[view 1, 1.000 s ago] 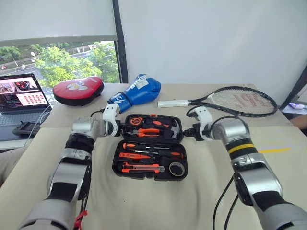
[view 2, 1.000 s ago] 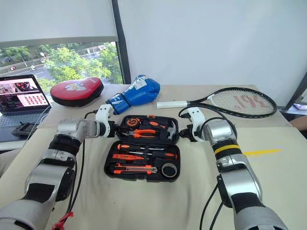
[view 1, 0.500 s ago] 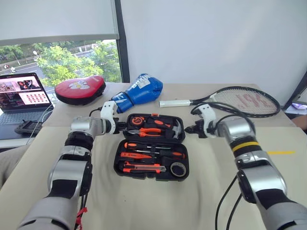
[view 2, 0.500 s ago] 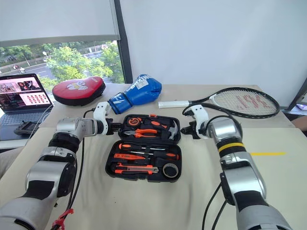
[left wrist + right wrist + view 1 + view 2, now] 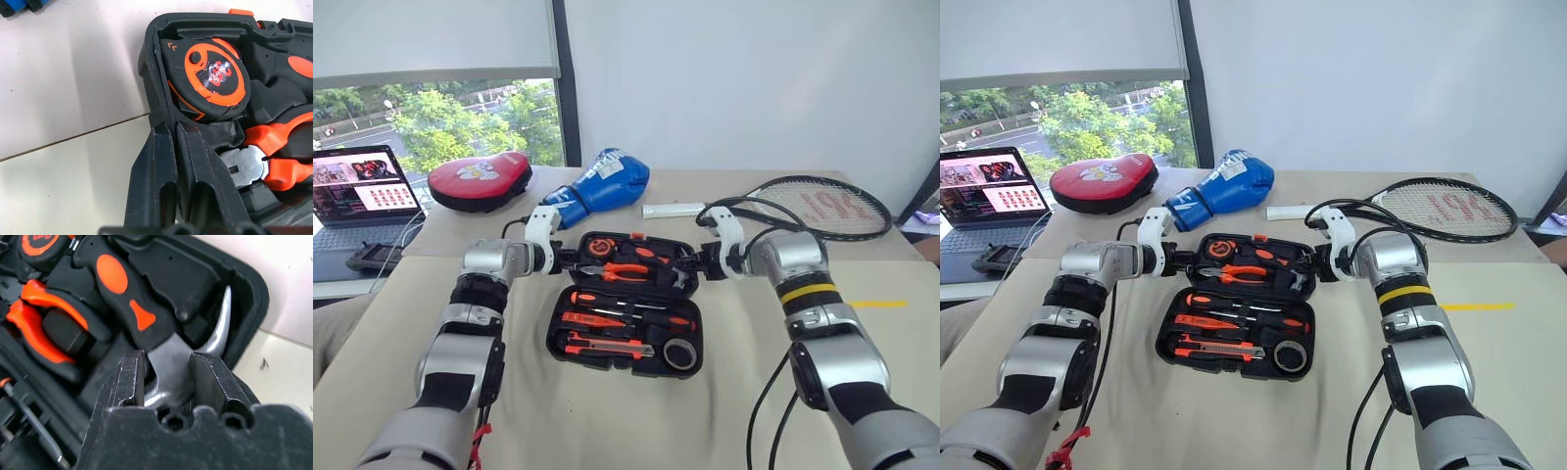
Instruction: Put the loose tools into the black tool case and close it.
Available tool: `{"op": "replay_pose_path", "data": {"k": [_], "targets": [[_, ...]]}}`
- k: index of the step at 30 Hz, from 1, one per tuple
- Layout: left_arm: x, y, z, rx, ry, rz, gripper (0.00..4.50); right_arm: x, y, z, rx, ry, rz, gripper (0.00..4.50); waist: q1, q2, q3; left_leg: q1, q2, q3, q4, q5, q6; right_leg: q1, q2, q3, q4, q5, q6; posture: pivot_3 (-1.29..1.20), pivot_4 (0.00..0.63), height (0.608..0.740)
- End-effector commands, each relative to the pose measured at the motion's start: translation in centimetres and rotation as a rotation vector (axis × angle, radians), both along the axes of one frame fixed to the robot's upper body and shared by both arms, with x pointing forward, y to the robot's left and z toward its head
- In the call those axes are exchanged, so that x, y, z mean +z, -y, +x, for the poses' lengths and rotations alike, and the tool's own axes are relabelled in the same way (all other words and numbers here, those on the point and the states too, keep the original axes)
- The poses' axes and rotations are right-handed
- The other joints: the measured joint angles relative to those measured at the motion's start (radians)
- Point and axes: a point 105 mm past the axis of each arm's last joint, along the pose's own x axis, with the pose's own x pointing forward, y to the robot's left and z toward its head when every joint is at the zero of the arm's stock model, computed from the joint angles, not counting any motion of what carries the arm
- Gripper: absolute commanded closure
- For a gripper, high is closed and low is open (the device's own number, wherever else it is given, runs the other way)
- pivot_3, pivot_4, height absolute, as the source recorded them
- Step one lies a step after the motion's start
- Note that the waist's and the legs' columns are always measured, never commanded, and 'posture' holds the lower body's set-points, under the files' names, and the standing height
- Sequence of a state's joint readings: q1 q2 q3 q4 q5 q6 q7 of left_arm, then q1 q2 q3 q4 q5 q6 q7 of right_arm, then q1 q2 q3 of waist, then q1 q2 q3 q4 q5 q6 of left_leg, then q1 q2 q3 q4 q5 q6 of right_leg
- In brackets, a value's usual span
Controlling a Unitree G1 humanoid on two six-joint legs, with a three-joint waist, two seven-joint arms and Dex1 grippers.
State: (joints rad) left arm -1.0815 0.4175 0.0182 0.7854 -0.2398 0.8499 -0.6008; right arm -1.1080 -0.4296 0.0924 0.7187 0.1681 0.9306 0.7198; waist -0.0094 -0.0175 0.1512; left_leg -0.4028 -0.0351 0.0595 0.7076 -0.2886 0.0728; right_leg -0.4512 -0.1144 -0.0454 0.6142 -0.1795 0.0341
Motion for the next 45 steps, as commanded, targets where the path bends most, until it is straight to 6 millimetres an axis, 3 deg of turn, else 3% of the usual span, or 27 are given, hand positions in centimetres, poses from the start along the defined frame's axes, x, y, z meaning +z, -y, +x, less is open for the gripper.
{"op": "replay_pose_path", "data": {"k": [1,3,6,12,16,23,29,32,34,39,45], "targets": [[-0.1,1.2,-0.4,-0.053,-0.002,-0.016,4.50,-0.3,1.0,0.0,-0.010,0.004,-0.063,3.99,-0.001,0.000,0.000,0.000,0.000,0.000,0.000,0.000,0.000,0.000,0.000,0.000,0.000,0.000,0.000,0.00,0.150,0.740],[0.0,1.1,-0.4,-0.048,-0.001,-0.020,4.50,1.0,0.9,-0.4,0.021,0.028,-0.034,4.45,-0.001,0.000,0.000,0.000,0.000,0.000,0.000,0.000,0.000,0.000,0.000,-0.001,0.000,0.000,0.000,0.00,0.150,0.740],[-0.1,0.9,-0.4,-0.043,-0.002,-0.020,4.50,2.3,1.0,-1.3,0.058,0.067,-0.029,4.45,-0.001,0.000,0.000,-0.001,0.000,-0.001,0.000,0.000,0.000,0.000,0.000,-0.002,0.000,0.000,0.000,0.00,0.150,0.740],[-0.4,1.2,-0.4,-0.045,-0.002,-0.019,4.50,2.6,1.1,-3.4,0.052,0.050,-0.011,2.65,-0.004,0.000,0.000,-0.003,0.001,0.000,0.003,0.000,0.000,-0.002,0.001,-0.002,0.000,0.000,0.000,0.00,0.150,0.740],[-0.4,1.4,-0.3,-0.050,-0.001,-0.020,4.50,1.4,1.4,-3.8,0.007,0.013,-0.008,2.65,0.000,0.000,0.000,-0.003,0.001,0.000,0.005,0.000,0.000,-0.002,0.000,-0.002,0.002,0.000,0.000,0.00,0.150,0.740],[-0.3,1.7,-0.3,-0.058,0.002,-0.019,4.50,-0.7,2.2,-2.8,-0.075,-0.011,-0.022,2.65,0.002,0.000,0.000,-0.003,0.000,0.000,0.005,0.001,0.001,-0.001,0.000,-0.001,0.002,0.000,0.001,0.00,0.150,0.740],[-0.2,1.5,-0.3,-0.054,0.004,-0.017,4.50,-0.4,2.7,-2.5,-0.072,0.000,-0.041,4.46,0.005,0.000,0.000,-0.002,0.000,0.000,0.006,0.001,0.002,0.001,0.000,-0.001,0.002,0.000,0.001,0.00,0.150,0.740],[-0.2,1.4,-0.4,-0.052,0.004,-0.017,4.50,1.5,2.1,-3.1,-0.009,0.059,-0.018,4.46,0.006,0.000,0.000,-0.002,0.000,0.000,0.005,0.001,0.002,0.001,0.000,-0.001,0.002,0.000,0.001,0.00,0.150,0.740],[-0.3,1.4,-0.4,-0.052,0.002,-0.018,4.50,2.7,1.8,-3.8,0.018,0.091,-0.017,3.91,0.006,0.000,0.000,-0.003,0.000,0.000,0.005,0.001,0.002,0.000,0.000,-0.001,0.002,0.000,0.001,0.00,0.150,0.740],[-0.4,1.4,-0.5,-0.052,-0.002,-0.020,4.50,3.5,1.4,-4.6,0.011,0.099,-0.010,2.38,0.002,0.000,0.000,-0.003,0.001,0.000,0.006,0.001,0.002,-0.001,0.000,-0.001,0.002,0.000,0.001,0.00,0.150,0.740],[-0.5,1.7,-0.5,-0.059,-0.005,-0.022,4.50,1.0,2.3,-4.4,-0.054,0.054,-0.048,2.38,0.005,0.000,0.000,-0.003,0.000,0.000,0.006,0.001,0.002,0.000,0.000,0.000,0.002,0.000,0.001,0.00,0.150,0.740]]}}
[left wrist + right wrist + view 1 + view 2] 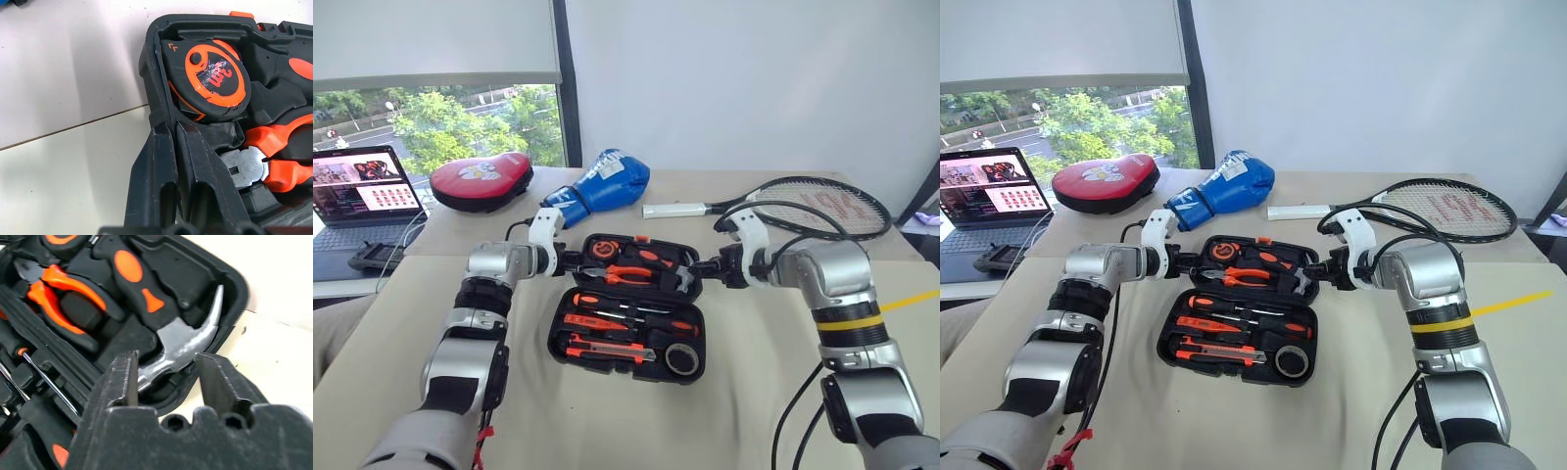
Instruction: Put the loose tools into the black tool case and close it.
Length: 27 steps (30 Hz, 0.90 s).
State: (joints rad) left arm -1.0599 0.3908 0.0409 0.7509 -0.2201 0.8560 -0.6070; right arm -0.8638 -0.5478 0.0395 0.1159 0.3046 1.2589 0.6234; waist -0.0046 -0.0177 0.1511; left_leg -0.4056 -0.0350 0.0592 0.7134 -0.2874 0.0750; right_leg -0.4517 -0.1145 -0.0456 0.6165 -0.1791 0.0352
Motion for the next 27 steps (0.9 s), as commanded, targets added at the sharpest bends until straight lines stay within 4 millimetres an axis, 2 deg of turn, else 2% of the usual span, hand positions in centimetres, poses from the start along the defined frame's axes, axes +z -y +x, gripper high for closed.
{"op": "replay_pose_path", "data": {"k": [1,8,14,15,20,25,27], "targets": [[-0.2,1.0,-0.3,-0.044,-0.008,-0.009,4.50,-0.3,0.8,0.4,-0.045,0.019,-0.019,2.38,0.000,0.000,0.000,0.000,0.000,0.000,0.000,0.000,0.000,0.000,0.000,0.000,0.000,0.000,0.000,0.00,0.150,0.740],[-0.1,0.9,-0.3,-0.042,-0.006,-0.009,4.50,-0.9,1.1,0.8,-0.071,0.008,-0.013,2.38,0.000,0.000,0.000,0.000,0.000,0.000,0.000,0.000,0.000,0.000,0.000,0.000,0.000,0.000,0.000,0.00,0.150,0.740],[-0.2,1.0,-0.5,-0.049,-0.007,-0.007,4.50,-1.9,1.0,2.2,-0.111,-0.005,0.015,2.38,-0.004,0.000,0.000,0.000,0.000,0.000,0.000,0.000,0.000,0.000,0.000,0.000,0.000,0.000,0.000,0.00,0.150,0.740],[-0.3,1.0,-0.5,-0.050,-0.008,-0.006,4.50,-2.2,1.2,2.5,-0.124,-0.004,0.003,2.89,-0.007,0.000,0.000,0.000,0.000,0.000,0.000,0.000,0.000,0.000,0.000,0.000,0.000,0.000,0.000,0.00,0.150,0.740],[-0.3,0.9,-0.6,-0.052,-0.006,-0.006,4.50,-2.6,1.6,2.7,-0.095,0.013,-0.005,4.40,-0.007,0.000,0.000,0.008,0.000,0.001,0.001,0.001,0.002,0.010,0.000,0.001,-0.002,0.001,0.001,0.00,0.150,0.740],[0.6,1.0,-0.4,-0.062,0.066,-0.027,4.50,-1.1,0.6,2.6,-0.017,0.094,0.040,4.46,-0.006,0.000,0.000,0.009,-0.001,0.000,0.001,0.000,0.003,0.012,-0.001,0.004,-0.002,0.002,0.002,0.00,0.150,0.740],[2.4,1.7,-0.3,-0.098,0.168,-0.051,4.50,0.0,-0.1,2.8,0.029,0.202,0.046,4.46,-0.005,0.000,0.000,0.009,-0.001,0.000,0.001,0.001,0.003,0.011,-0.001,0.004,-0.002,0.002,0.002,0.00,0.150,0.740]]}}
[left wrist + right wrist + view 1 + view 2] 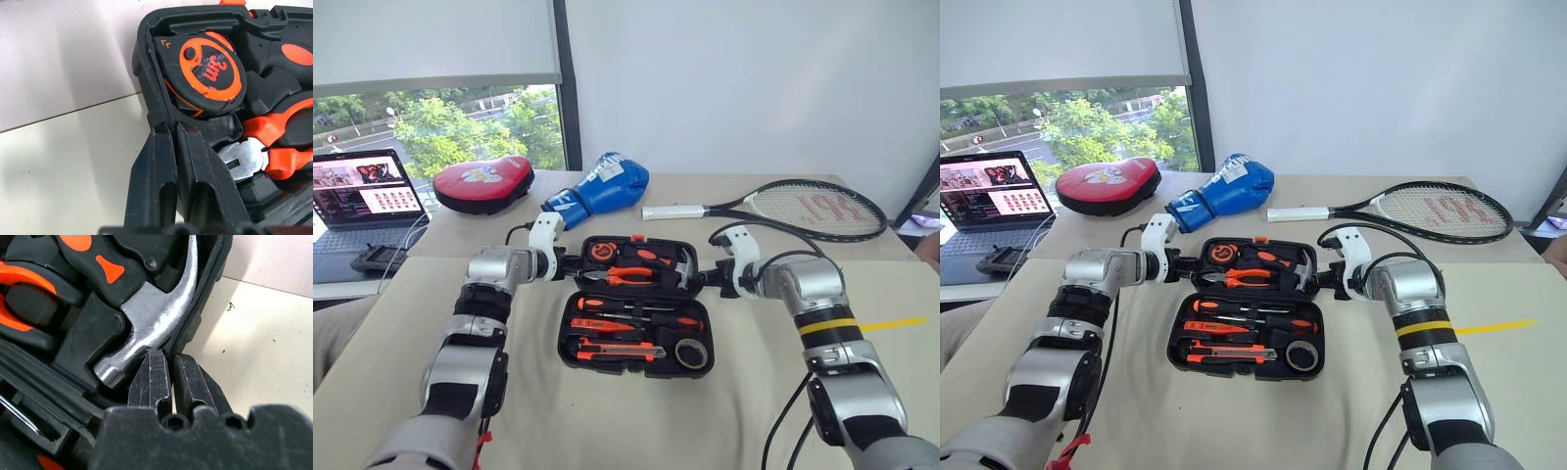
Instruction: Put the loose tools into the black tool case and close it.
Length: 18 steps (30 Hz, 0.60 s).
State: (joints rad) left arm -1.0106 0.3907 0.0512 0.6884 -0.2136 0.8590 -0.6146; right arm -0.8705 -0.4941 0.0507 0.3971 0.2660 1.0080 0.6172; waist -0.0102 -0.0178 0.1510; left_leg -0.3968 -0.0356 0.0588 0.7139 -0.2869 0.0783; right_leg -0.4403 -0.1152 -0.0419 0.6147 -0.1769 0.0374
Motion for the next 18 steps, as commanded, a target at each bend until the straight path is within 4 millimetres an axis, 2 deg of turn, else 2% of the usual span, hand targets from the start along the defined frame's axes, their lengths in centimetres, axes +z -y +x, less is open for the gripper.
{"op": "replay_pose_path", "data": {"k": [1,5,7,9,13,15,18], "targets": [[4.1,2.4,0.1,-0.120,0.228,-0.049,4.50,3.6,-1.2,0.4,0.102,0.264,-0.011,4.46,0.000,0.000,0.000,-0.001,0.000,0.000,0.000,0.000,0.000,-0.001,0.000,0.000,0.000,0.000,0.000,0.00,0.150,0.740],[7.4,3.3,-1.0,-0.199,0.481,-0.008,4.50,4.8,-2.6,-0.5,0.205,0.474,-0.086,4.46,0.000,0.000,0.000,-0.005,-0.001,0.000,0.000,0.000,-0.001,-0.006,-0.001,0.001,0.000,0.001,0.000,0.00,0.150,0.740],[8.5,3.6,-2.5,-0.262,0.630,0.061,4.50,5.7,-3.3,-1.5,0.258,0.625,-0.140,4.46,-0.004,0.000,0.000,-0.012,-0.001,0.001,0.000,0.001,-0.002,-0.015,-0.001,0.002,0.002,0.001,0.000,0.00,0.150,0.740],[8.7,4.0,-4.5,-0.336,0.779,0.117,4.50,5.7,-3.6,-2.9,0.303,0.686,-0.153,4.46,-0.004,0.000,0.000,-0.013,-0.001,0.002,0.000,0.002,-0.003,-0.019,0.000,0.002,0.004,0.001,0.000,0.00,0.150,0.740],[7.2,3.1,-7.7,-0.425,0.934,0.254,4.50,5.1,-3.1,-5.6,0.345,0.783,-0.211,4.46,-0.005,0.000,0.000,-0.013,0.001,0.002,-0.003,0.002,-0.005,-0.019,0.002,0.000,0.001,0.001,0.000,0.00,0.150,0.740],[5.3,1.9,-9.3,-0.465,0.954,0.342,4.50,4.2,-2.5,-7.4,0.368,0.811,-0.287,4.46,-0.004,0.000,0.000,-0.012,0.001,0.003,-0.004,0.002,-0.005,-0.018,0.002,0.000,-0.002,0.001,0.000,0.00,0.150,0.740],[3.3,0.8,-10.4,-0.518,0.933,0.432,4.50,3.1,-2.0,-9.4,0.410,0.801,-0.361,4.46,-0.001,0.000,0.000,-0.010,0.002,0.003,-0.004,0.002,-0.005,-0.015,0.002,0.000,-0.003,0.001,0.000,0.00,0.150,0.740]]}}
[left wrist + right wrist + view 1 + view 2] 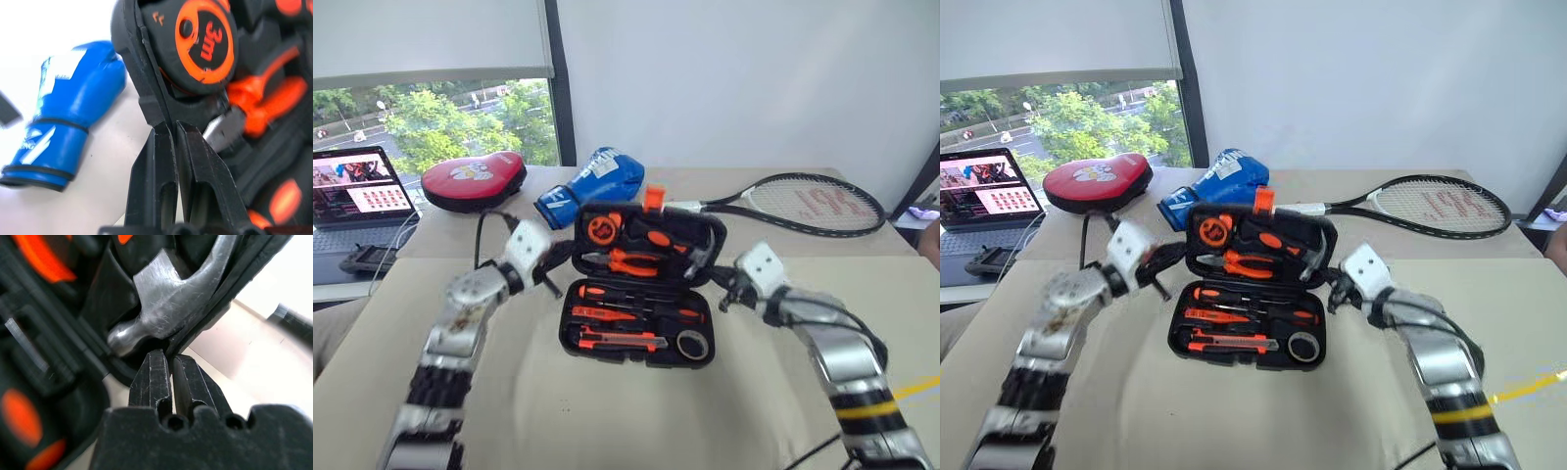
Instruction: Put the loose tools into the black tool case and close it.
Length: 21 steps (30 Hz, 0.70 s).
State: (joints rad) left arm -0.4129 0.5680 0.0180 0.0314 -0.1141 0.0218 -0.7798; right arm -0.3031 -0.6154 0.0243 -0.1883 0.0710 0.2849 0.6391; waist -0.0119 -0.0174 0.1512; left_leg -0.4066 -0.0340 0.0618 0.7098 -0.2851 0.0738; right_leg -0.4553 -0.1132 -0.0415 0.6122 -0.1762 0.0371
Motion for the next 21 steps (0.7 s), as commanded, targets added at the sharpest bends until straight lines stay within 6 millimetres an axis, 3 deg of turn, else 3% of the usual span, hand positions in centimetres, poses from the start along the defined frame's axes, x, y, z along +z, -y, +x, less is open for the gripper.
{"op": "replay_pose_path", "data": {"k": [1,4,9,11,13,15,17,19,21], "targets": [[0.0,1.4,-2.4,-0.148,0.102,0.153,4.50,1.0,-2.1,-3.2,0.152,0.099,-0.120,4.46,0.003,0.000,0.000,0.000,0.000,0.000,0.001,0.000,0.000,0.000,0.000,0.000,-0.001,0.000,0.000,0.00,0.150,0.740],[-2.9,-1.2,-3.5,-0.120,0.025,0.243,4.50,-0.8,-0.7,-5.4,0.138,0.067,-0.230,4.46,0.009,0.001,-0.001,0.006,0.000,0.001,0.003,-0.001,0.002,0.006,-0.001,0.001,-0.002,0.000,-0.001,0.00,0.150,0.740],[-5.2,-5.5,-5.8,-0.091,-0.132,0.220,4.50,-1.9,2.8,-7.6,0.034,-0.075,-0.264,4.46,0.010,0.003,-0.002,0.026,0.008,0.002,0.001,-0.011,0.012,0.026,-0.002,0.001,-0.003,-0.003,-0.004,0.00,0.150,0.740],[-5.2,-7.0,-6.3,-0.050,-0.199,0.159,3.79,-2.1,3.9,-8.7,0.003,-0.105,-0.281,3.68,0.011,0.005,-0.003,0.033,0.011,0.002,0.002,-0.014,0.008,0.032,-0.001,0.001,-0.003,-0.005,-0.005,0.00,0.150,0.740],[-5.1,-9.0,-7.2,-0.014,-0.313,0.073,3.10,-3.3,4.8,-11.5,0.033,-0.267,-0.327,3.02,0.012,0.006,-0.003,0.035,0.013,0.002,0.001,-0.017,0.010,0.032,0.000,0.001,-0.002,-0.008,-0.006,0.00,0.150,0.740],[-4.9,-9.7,-7.8,-0.012,-0.372,0.037,2.42,-3.6,4.5,-13.8,0.076,-0.383,-0.296,2.40,0.019,0.005,-0.002,0.031,0.013,0.002,0.002,-0.017,0.009,0.029,0.001,0.000,-0.001,-0.010,-0.006,0.00,0.150,0.740],[-4.3,-9.9,-7.6,-0.002,-0.391,-0.010,1.67,-2.5,2.6,-15.9,0.157,-0.436,-0.186,2.35,0.029,0.003,-0.001,0.029,0.016,0.000,0.003,-0.015,0.003,0.030,0.004,-0.003,-0.002,-0.010,-0.007,0.00,0.150,0.740],[-3.5,-9.4,-7.2,0.001,-0.403,-0.074,1.01,-1.8,1.2,-17.2,0.222,-0.469,-0.122,2.35,0.034,0.004,-0.001,0.030,0.016,-0.001,0.004,-0.017,0.008,0.031,0.000,-0.002,-0.002,-0.010,-0.008,0.00,0.150,0.740],[-2.8,-8.7,-6.8,-0.009,-0.410,-0.126,1.01,-1.3,0.0,-17.8,0.270,-0.492,-0.066,2.35,0.038,0.002,0.000,0.032,0.016,-0.002,0.004,-0.019,0.004,0.032,-0.001,-0.001,-0.003,-0.010,-0.007,0.00,0.150,0.740]]}}
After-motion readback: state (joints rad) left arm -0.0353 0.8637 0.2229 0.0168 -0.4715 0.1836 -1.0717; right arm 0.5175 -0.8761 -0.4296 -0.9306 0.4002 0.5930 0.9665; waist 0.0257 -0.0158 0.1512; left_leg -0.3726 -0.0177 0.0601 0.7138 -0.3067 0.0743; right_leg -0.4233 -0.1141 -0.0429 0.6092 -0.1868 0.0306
